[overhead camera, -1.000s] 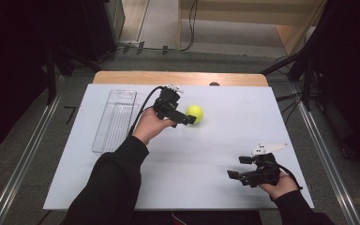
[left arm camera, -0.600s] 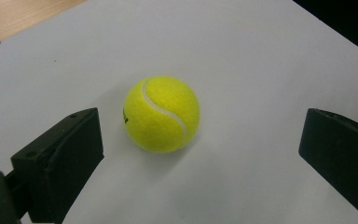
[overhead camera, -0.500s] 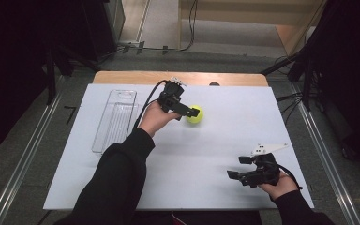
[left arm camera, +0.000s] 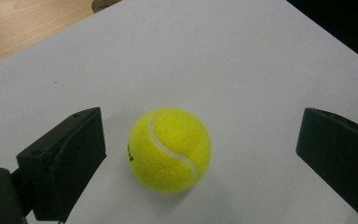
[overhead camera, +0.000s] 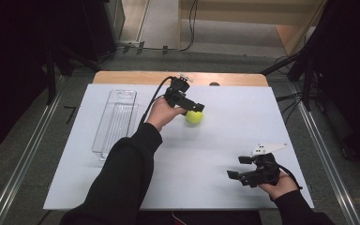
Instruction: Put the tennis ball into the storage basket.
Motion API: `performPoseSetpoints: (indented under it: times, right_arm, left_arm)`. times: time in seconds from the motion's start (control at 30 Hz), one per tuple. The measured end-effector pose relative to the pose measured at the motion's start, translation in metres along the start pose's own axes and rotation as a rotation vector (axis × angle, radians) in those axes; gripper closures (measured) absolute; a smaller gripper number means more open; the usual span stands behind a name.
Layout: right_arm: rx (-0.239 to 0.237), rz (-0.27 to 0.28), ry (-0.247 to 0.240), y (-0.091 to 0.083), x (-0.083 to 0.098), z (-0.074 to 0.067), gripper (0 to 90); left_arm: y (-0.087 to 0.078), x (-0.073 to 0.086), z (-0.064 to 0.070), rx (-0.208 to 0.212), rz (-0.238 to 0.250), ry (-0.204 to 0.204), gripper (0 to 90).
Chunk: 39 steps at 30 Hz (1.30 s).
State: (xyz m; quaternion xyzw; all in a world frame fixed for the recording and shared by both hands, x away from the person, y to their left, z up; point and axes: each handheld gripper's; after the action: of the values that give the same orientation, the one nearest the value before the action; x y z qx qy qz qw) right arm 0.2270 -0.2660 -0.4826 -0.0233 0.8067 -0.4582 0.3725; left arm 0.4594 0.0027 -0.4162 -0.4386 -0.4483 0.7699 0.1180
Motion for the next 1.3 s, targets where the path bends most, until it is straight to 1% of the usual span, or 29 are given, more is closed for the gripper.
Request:
performPoseSetpoints:
  times: [0.13,0.23,0.27,0.43,0.53,0.6,0.7,0.8,0.83,0.9,1.07,1.1,1.3]
  right_arm:
    - [0.001,-0.001,0.000,0.000,0.000,0.000,16.9]
    - [0.001,-0.003,-0.002,0.000,0.000,0.000,16.9]
    - [0.001,-0.003,-0.002,0.000,0.000,0.000,16.9]
    - [-0.001,-0.002,0.000,0.000,0.000,0.000,16.9]
    - [-0.003,-0.003,-0.001,0.000,0.000,0.000,16.9]
    - [-0.002,-0.005,-0.003,0.000,0.000,0.000,16.9]
    - [-0.005,-0.004,-0.003,0.000,0.000,0.000,16.8]
    - [-0.004,-0.004,-0.005,0.000,0.000,0.000,16.9]
    - [-0.004,-0.003,-0.003,0.000,0.000,0.000,16.9]
    - [-0.004,-0.003,-0.002,0.000,0.000,0.000,16.9]
    - [-0.004,-0.004,-0.004,0.000,0.000,0.000,16.9]
    - [-0.004,-0.003,-0.003,0.000,0.000,0.000,16.9]
    - [-0.004,-0.002,-0.003,0.000,0.000,0.000,16.9]
  left_arm:
    - [0.004,-0.002,-0.002,0.000,0.012,-0.020,3.3]
    - [0.007,-0.005,-0.002,-0.004,0.006,-0.018,3.3]
    - [0.008,-0.006,-0.002,-0.006,0.007,-0.012,3.3]
    - [0.011,-0.009,-0.001,-0.011,0.015,-0.013,3.3]
    - [0.013,-0.008,0.000,-0.032,0.021,0.004,4.3]
    - [0.015,-0.008,0.000,-0.028,0.026,-0.005,4.6]
    - [0.017,-0.008,-0.001,-0.018,0.020,-0.010,4.6]
    - [0.018,-0.007,-0.002,-0.018,0.016,-0.011,4.6]
    - [0.019,-0.007,-0.002,-0.020,0.008,-0.009,4.6]
    - [0.021,-0.007,-0.002,-0.017,0.009,-0.010,4.6]
    - [0.023,-0.006,-0.003,-0.025,0.001,-0.011,4.6]
    - [0.025,-0.005,-0.002,-0.016,0.002,-0.017,4.6]
    - [0.031,-0.004,-0.002,-0.016,-0.010,-0.018,4.6]
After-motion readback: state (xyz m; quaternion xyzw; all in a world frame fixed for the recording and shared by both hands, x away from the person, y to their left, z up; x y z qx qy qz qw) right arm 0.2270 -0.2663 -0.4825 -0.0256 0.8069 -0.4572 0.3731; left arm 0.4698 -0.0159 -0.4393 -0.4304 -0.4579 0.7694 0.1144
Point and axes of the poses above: each handheld gripper's, and its own axes: y roughly forward along the jaws, x roughly out of its underside, z roughly to its right, and after that the axes turned 6 degrees about -z, right-handed
